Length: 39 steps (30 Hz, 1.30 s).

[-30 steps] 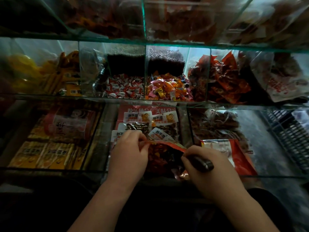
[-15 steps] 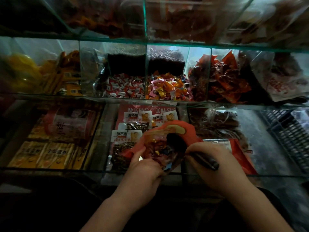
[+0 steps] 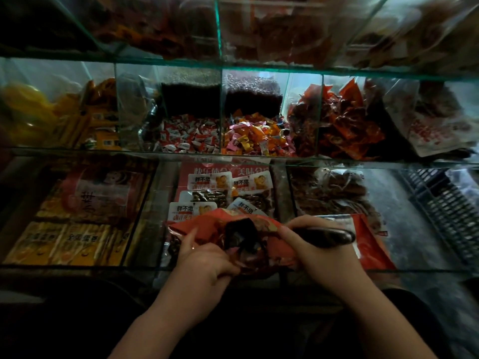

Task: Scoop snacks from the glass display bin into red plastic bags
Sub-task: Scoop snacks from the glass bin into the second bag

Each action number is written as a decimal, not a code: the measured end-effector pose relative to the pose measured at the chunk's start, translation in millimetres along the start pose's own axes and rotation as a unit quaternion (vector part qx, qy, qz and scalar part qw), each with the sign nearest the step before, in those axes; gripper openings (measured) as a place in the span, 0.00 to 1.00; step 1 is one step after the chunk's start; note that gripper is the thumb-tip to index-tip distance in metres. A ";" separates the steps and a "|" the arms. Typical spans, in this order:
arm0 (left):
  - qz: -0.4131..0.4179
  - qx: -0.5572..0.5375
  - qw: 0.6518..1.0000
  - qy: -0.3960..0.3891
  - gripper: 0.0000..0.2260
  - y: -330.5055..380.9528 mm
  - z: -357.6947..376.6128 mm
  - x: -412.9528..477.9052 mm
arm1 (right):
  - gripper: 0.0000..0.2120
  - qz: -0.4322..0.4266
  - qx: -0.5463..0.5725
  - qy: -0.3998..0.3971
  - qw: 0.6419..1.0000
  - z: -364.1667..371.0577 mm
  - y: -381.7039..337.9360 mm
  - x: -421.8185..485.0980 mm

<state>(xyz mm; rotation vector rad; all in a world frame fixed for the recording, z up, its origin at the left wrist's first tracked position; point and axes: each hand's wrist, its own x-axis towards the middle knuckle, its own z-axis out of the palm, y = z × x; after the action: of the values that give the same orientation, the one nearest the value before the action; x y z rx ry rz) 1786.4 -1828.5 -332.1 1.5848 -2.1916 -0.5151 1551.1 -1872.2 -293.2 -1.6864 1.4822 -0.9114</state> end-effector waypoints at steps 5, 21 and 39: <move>-0.039 -0.010 0.999 -0.023 0.09 -4.3 -6.4 0.1 | 0.06 -0.120 -0.249 -0.175 0.945 -11.9 -1.7 -4.4; -0.013 -0.034 0.996 0.087 0.09 -7.5 4.6 0.5 | 0.04 0.034 0.031 -0.014 0.999 -11.0 11.5 14.6; -0.036 -0.032 0.996 0.072 0.11 -3.7 -0.1 1.0 | 0.06 0.211 0.204 0.094 0.952 11.8 7.2 11.4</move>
<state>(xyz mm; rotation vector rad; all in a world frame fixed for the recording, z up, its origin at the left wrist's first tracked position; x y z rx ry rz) 1789.2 -1830.6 -333.8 1.6202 -2.0001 -0.4716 1558.8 -1883.6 -304.7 -0.9598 1.5648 -1.0671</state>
